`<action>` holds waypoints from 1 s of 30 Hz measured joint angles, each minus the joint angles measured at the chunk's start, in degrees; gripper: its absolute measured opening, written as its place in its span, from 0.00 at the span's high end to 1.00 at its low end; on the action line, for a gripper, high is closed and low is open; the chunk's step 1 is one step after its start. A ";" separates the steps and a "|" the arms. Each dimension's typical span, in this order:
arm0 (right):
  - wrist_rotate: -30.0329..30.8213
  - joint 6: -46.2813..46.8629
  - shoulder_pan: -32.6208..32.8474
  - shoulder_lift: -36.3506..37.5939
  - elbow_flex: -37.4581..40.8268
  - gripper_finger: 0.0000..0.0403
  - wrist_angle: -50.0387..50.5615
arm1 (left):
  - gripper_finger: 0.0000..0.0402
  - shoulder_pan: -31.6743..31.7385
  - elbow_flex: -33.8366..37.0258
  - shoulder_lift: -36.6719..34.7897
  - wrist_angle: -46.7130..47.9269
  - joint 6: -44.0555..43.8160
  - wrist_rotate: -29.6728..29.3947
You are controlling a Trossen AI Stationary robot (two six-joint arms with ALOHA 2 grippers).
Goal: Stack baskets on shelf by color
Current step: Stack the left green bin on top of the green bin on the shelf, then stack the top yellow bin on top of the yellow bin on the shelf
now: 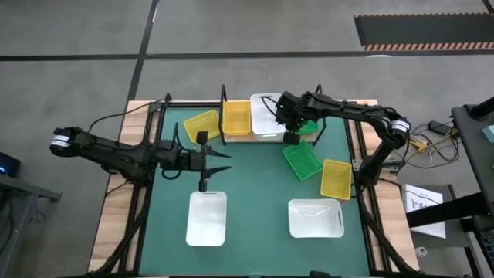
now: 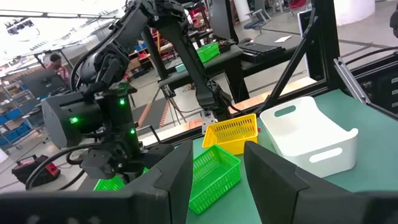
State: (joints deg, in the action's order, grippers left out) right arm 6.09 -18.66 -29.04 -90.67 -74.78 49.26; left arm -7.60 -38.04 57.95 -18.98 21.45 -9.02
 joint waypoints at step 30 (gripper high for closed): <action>-9.09 19.43 25.79 18.22 6.96 0.98 4.90 | 0.68 0.00 -0.04 0.00 -1.56 -0.04 0.00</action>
State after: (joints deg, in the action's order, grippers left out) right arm -3.00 0.77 -3.24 -72.44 -67.82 54.16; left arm -7.60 -38.09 57.95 -20.55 21.41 -9.02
